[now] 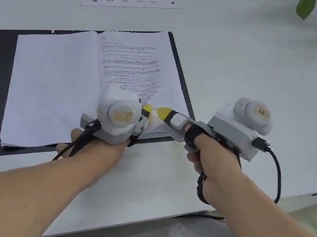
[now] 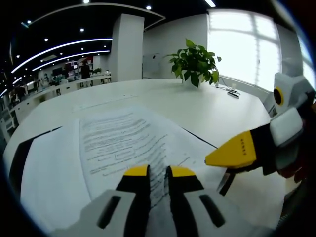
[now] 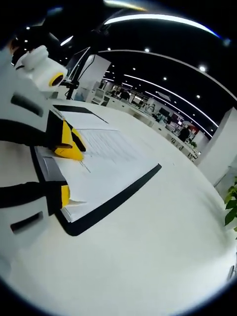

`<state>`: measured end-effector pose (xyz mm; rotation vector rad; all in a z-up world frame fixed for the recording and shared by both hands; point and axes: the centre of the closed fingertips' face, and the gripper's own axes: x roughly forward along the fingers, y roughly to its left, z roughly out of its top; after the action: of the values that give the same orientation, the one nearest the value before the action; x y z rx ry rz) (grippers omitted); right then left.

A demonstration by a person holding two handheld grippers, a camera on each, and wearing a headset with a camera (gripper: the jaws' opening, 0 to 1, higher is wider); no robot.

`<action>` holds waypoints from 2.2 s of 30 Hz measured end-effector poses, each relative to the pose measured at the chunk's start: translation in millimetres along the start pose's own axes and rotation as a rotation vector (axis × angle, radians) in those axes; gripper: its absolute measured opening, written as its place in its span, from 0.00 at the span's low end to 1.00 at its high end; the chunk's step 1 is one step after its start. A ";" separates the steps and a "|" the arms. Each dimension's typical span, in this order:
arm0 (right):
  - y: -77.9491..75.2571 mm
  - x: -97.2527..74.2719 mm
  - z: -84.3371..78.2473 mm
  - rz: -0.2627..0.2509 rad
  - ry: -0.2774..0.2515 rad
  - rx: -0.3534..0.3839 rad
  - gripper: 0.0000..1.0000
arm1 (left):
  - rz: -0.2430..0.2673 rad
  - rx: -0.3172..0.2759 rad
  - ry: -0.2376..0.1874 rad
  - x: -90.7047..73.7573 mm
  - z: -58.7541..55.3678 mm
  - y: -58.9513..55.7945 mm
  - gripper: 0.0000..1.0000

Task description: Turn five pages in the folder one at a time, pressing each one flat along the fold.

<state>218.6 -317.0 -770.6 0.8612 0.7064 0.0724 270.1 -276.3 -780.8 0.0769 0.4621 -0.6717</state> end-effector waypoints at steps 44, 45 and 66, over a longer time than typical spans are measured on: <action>127.5 -28.4 -6.6 0.214 -0.132 -0.147 0.00 | 0.129 0.032 -0.101 -136.3 58.9 86.0 0.21; 133.0 -27.5 -10.1 0.223 -0.127 -0.156 0.00 | 0.142 0.029 -0.105 -143.7 59.3 93.4 0.21; 209.4 16.6 -93.7 0.284 0.032 -0.351 0.00 | 0.326 -0.062 -0.185 -241.0 45.2 184.6 0.21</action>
<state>220.7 -109.8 -670.9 0.6181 0.5743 0.4526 236.0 -0.9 -649.5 0.0302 0.2831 -0.3399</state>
